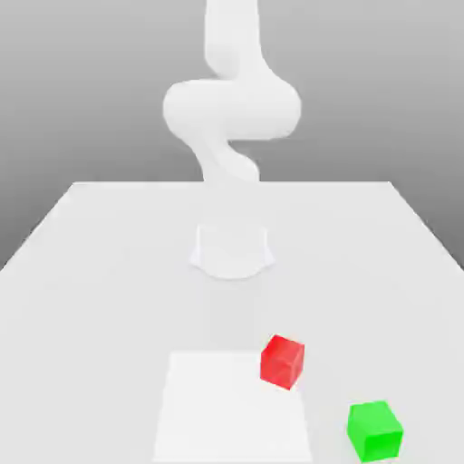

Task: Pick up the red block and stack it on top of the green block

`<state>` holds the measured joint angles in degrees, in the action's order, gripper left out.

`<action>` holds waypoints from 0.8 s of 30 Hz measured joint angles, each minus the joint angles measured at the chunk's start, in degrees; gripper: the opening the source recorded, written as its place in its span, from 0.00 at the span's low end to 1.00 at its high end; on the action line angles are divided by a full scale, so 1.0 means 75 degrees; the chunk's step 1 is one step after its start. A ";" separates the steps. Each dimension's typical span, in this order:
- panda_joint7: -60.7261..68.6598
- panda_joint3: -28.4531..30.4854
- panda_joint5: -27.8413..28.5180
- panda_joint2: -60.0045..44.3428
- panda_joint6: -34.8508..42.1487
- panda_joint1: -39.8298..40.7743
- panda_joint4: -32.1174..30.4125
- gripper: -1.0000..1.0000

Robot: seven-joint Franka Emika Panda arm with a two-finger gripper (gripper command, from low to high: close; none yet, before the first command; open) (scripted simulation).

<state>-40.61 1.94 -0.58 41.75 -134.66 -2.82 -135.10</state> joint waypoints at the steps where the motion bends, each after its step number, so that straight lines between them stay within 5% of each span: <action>1: 0.0340 0.0114 -0.0041 -0.0269 -0.0184 -0.0174 -0.0208 0.50; 17: 0.5451 0.0801 0.0048 -0.4826 -0.3251 -0.2191 -0.3565 0.50; 24: 0.6154 0.0545 -0.0343 -0.6466 -0.4591 -0.2168 -0.3600 0.50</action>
<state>5.54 6.02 -3.15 -6.74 -169.09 -19.08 -162.10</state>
